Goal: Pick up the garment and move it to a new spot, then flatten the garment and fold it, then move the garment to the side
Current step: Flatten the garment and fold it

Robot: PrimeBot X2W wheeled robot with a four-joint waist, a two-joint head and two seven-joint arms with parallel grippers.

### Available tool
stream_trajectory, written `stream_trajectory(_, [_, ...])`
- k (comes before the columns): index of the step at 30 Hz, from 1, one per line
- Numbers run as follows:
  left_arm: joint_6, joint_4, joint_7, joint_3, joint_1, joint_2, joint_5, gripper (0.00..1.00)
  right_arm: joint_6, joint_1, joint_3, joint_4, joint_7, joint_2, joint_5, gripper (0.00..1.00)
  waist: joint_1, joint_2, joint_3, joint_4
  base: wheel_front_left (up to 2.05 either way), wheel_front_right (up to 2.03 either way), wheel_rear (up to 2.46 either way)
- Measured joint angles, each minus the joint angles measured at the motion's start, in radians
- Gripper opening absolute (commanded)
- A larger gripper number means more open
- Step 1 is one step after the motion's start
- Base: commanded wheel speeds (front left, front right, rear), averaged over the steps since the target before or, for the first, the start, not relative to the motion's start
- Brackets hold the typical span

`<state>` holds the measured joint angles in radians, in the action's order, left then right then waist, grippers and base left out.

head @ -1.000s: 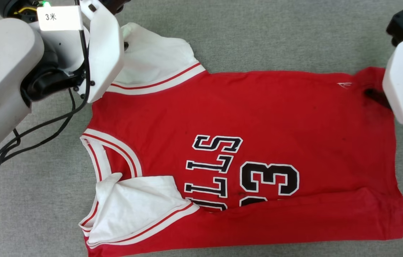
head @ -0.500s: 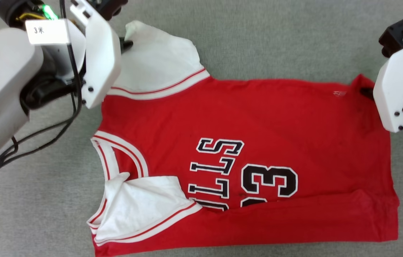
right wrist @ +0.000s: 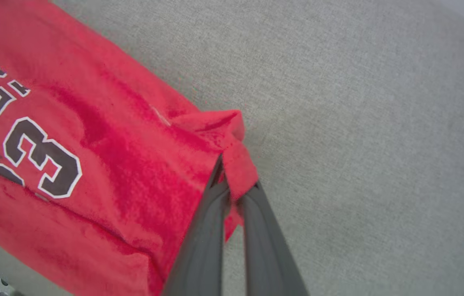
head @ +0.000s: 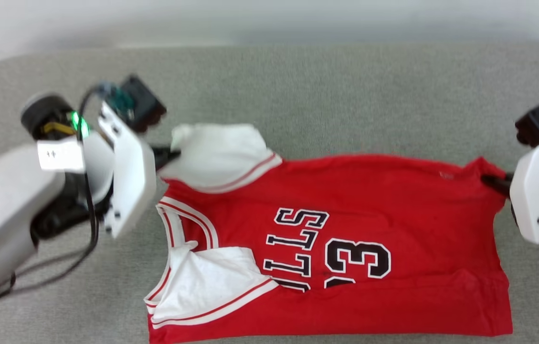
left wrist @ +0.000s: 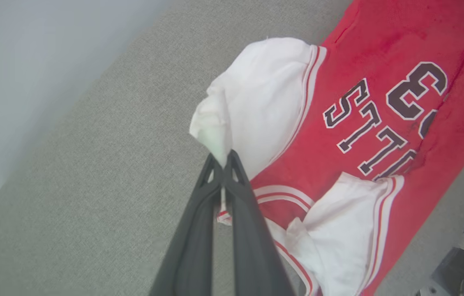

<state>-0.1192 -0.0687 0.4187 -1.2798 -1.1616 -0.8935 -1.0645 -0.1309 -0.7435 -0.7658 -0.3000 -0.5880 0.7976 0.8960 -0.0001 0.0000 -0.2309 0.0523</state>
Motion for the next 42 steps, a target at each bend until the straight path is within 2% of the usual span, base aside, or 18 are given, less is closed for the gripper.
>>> stream_trajectory(8, [0.054,0.132,-0.008,-0.001,0.217,-0.064,0.019,0.0,0.0,0.152,-0.004,0.06,0.077,0.037,0.013,0.0,-0.0001,0.0,0.086,0.008,0.0,0.0,0.0])
stream_trajectory(15, [0.105,0.186,-0.034,-0.001,0.392,-0.1,0.021,0.0,0.0,0.297,0.031,0.091,0.121,0.055,0.044,0.0,-0.0001,0.0,0.111,0.008,0.0,0.0,0.0])
stream_trajectory(18, [0.123,0.187,-0.059,-0.002,0.459,-0.09,0.013,0.0,0.0,0.348,0.04,0.089,0.127,0.052,0.045,0.0,-0.0001,0.0,0.103,0.005,0.0,0.0,0.0])
stream_trajectory(27, [0.126,0.067,-0.106,-0.002,0.565,0.0,0.033,0.0,0.0,0.401,0.039,0.002,0.154,-0.018,0.01,0.0,0.0,0.0,0.068,0.002,0.0,0.0,0.0])
stream_trajectory(28, [0.127,0.057,-0.114,-0.002,0.57,0.005,0.033,0.17,0.0,0.401,0.04,-0.001,0.166,-0.02,0.005,0.0,0.0,0.0,0.07,0.002,0.0,0.0,0.0])
stream_trajectory(29, [0.129,0.047,-0.126,0.001,0.575,0.009,0.034,0.83,0.0,0.402,0.042,-0.002,0.175,-0.021,0.0,0.24,0.0,0.0,0.072,0.002,0.0,0.0,0.0])
stream_trajectory(30, [0.136,0.044,-0.147,0.004,0.581,0.011,0.039,1.0,0.0,0.403,0.046,-0.001,0.185,-0.022,0.0,1.0,0.0,0.0,0.076,0.002,0.0,0.0,0.0])
stream_trajectory(32, [0.152,0.05,-0.196,0.022,0.592,0.012,0.039,1.0,0.0,0.408,0.063,0.011,0.211,-0.021,-0.001,1.0,0.0,0.0,0.086,0.0,0.0,0.0,0.0])
stream_trajectory(35, [0.201,0.074,-0.287,0.056,0.604,0.0,0.07,1.0,0.0,0.414,0.102,0.054,0.243,-0.001,0.001,1.0,0.0,0.0,0.103,-0.002,0.0,0.0,0.0])
stream_trajectory(42, [0.388,0.145,-0.538,0.142,0.664,-0.006,0.14,1.0,0.0,0.453,0.252,0.151,0.288,0.035,0.018,1.0,0.0,0.0,0.133,-0.009,0.0,0.0,0.0])
